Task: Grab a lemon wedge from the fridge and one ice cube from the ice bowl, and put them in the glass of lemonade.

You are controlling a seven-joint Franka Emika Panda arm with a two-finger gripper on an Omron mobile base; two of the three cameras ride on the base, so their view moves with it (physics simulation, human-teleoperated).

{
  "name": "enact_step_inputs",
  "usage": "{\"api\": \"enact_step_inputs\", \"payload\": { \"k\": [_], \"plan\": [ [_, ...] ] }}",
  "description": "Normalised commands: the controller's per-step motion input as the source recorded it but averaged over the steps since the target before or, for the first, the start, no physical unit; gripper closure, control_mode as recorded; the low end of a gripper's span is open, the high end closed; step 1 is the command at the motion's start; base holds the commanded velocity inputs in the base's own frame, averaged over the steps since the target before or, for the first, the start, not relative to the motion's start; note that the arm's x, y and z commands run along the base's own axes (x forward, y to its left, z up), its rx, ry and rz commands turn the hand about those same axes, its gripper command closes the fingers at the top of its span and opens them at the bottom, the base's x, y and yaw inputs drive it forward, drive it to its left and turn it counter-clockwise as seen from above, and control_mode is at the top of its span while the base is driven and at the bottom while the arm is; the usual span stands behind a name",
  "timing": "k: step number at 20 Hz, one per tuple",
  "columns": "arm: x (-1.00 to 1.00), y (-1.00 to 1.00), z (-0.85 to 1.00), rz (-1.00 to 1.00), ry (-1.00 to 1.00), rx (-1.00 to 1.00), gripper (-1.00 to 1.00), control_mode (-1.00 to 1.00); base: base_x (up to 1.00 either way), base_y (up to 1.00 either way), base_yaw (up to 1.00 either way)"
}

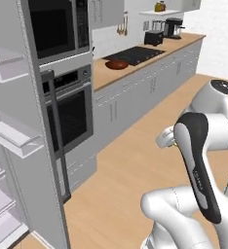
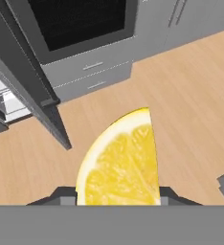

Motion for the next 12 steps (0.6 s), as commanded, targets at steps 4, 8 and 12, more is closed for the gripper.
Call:
{"api": "enact_step_inputs", "payload": {
  "k": [4,8,12],
  "plan": [
    [0.00,0.00,0.00,0.00,0.00,0.00,1.00,1.00,1.00,0.09,0.02],
    [0.00,0.00,0.00,0.00,0.00,0.00,1.00,1.00,1.00,-0.17,0.00],
    [0.00,0.00,0.00,0.00,0.00,0.00,1.00,1.00,1.00,-0.38,0.03]
  ]
}}
